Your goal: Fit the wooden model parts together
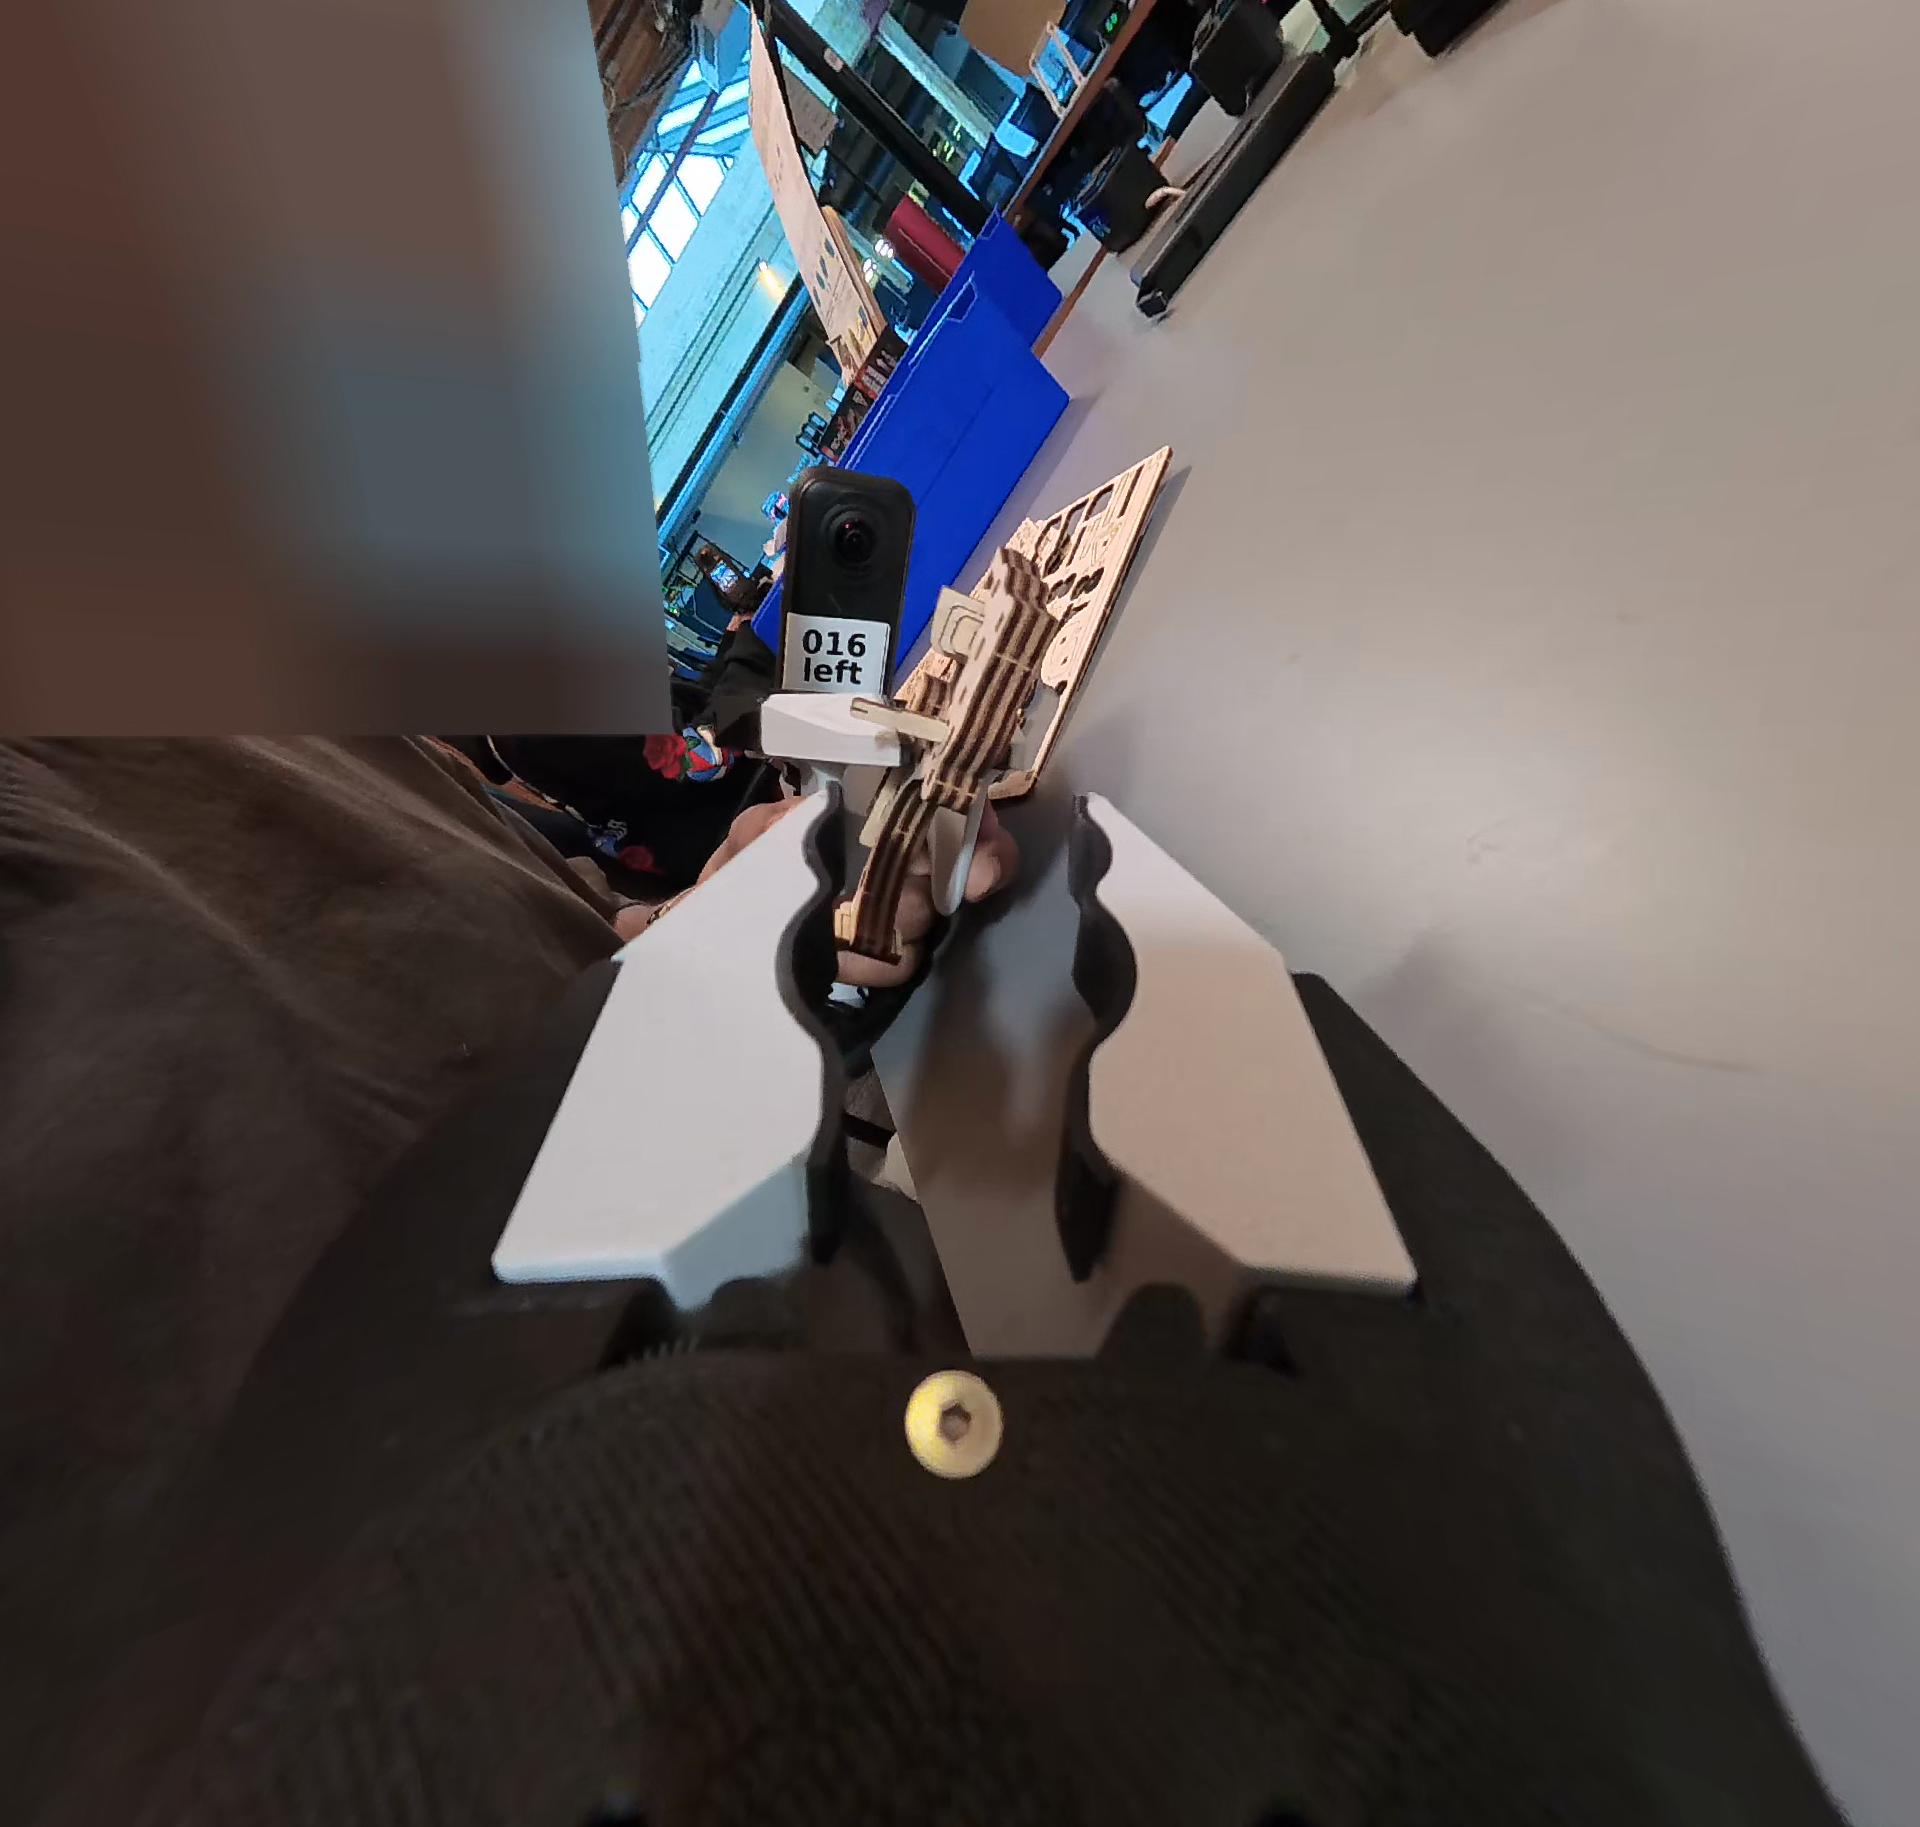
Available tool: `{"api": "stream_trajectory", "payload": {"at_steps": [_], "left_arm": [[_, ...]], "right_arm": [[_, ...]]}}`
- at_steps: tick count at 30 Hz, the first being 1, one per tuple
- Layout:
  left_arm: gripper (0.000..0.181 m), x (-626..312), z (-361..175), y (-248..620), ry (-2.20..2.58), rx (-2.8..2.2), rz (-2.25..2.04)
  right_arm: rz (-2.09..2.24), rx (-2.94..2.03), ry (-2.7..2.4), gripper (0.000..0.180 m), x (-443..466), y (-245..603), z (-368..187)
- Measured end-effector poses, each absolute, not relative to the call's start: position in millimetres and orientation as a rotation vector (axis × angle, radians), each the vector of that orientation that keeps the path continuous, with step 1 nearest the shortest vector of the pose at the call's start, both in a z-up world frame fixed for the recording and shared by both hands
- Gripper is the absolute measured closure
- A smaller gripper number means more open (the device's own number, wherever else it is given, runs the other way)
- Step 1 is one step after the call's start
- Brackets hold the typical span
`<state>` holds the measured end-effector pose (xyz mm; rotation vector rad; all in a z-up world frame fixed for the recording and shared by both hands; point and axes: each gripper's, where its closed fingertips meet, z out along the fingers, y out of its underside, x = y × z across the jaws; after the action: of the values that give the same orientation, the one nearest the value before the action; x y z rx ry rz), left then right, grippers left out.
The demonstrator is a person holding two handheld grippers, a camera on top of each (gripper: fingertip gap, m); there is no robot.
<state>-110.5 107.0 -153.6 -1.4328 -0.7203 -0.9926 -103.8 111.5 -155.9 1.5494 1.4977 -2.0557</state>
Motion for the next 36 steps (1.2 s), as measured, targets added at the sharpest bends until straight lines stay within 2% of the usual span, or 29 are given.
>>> {"api": "stream_trajectory", "payload": {"at_steps": [11, 16, 22, 36], "left_arm": [[0.164, -109.1, -154.1, 106.7, -0.713, -1.441, -0.987], [0.164, -107.9, -153.0, 105.3, -0.702, -1.437, -0.985], [0.164, -99.9, -145.5, 102.1, -0.614, -1.437, -0.947], [0.164, -88.9, -143.1, 102.1, -0.514, -1.495, -0.814]], "right_arm": [[-2.067, 1.546, 1.504, 0.134, -104.1, 111.6, -155.0], [-2.058, 1.527, 1.571, 0.124, -101.1, 107.2, -154.6], [-2.03, 1.523, 1.65, 0.12, -93.1, 106.6, -154.8], [-2.123, 1.465, 1.802, 0.129, -75.5, 101.0, -137.5]]}}
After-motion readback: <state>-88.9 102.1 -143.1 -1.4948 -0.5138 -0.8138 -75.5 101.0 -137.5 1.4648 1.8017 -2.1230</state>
